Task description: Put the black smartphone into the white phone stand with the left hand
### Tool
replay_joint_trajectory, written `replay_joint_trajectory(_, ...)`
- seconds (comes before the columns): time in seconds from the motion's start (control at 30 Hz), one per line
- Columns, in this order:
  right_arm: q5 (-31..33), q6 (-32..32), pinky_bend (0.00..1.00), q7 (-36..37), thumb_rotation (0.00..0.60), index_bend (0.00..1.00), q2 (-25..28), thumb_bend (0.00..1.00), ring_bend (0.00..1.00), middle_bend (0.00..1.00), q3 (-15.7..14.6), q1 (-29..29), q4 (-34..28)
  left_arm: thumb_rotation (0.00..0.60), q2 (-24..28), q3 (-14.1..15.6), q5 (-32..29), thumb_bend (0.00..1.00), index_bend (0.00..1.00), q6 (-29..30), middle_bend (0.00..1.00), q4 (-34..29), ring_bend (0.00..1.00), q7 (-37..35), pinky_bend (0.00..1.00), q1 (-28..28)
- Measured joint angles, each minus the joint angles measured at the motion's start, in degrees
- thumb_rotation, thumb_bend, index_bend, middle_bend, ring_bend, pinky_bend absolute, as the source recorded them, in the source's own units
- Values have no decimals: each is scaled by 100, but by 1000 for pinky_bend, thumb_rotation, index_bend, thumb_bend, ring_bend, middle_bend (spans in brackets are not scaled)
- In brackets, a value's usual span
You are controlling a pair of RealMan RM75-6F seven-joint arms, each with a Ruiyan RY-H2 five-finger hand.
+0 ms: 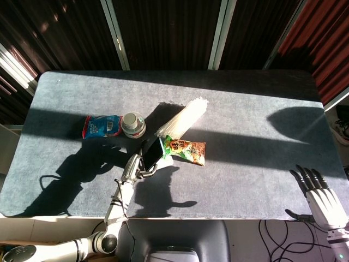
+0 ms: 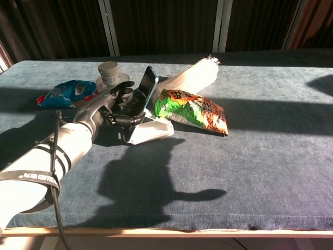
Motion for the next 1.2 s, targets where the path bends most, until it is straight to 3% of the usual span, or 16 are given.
replay_joint_trajectory(0.37, 11, -4, 0, -8, 600, 0, -2, 110, 0, 0, 9, 3, 7, 600, 136, 68, 261, 317, 0, 46, 0, -228, 0, -197, 0, 34)
replay_joint_trajectory(0.57, 13, -14, 0, -39, 600, 0, -8, 110, 0, 0, 5, 3, 5, 600, 522, 273, 614, 313, 0, 126, 0, -689, 0, -285, 0, 148)
replay_joint_trajectory(0.77, 29, 36, 0, 26, 600, 0, 15, 110, 0, 0, 16, -20, 14, 600, 1514, 657, 1197, 332, 0, 287, 0, -917, 0, -336, 0, 406)
replay_joint_trajectory(1.0, 72, -42, 0, -147, 600, 0, -39, 110, 0, 0, 21, -4, -7, 600, 3361, 1228, 1817, 347, 0, 1034, 0, -807, 0, -116, 0, 1122)
replay_joint_trajectory(1.2, 120, -138, 0, -388, 600, 0, -131, 110, 0, 0, 40, 36, -52, 600, 3777, 1498, 1801, 351, 0, 2047, 0, -644, 0, 888, 0, 1830)
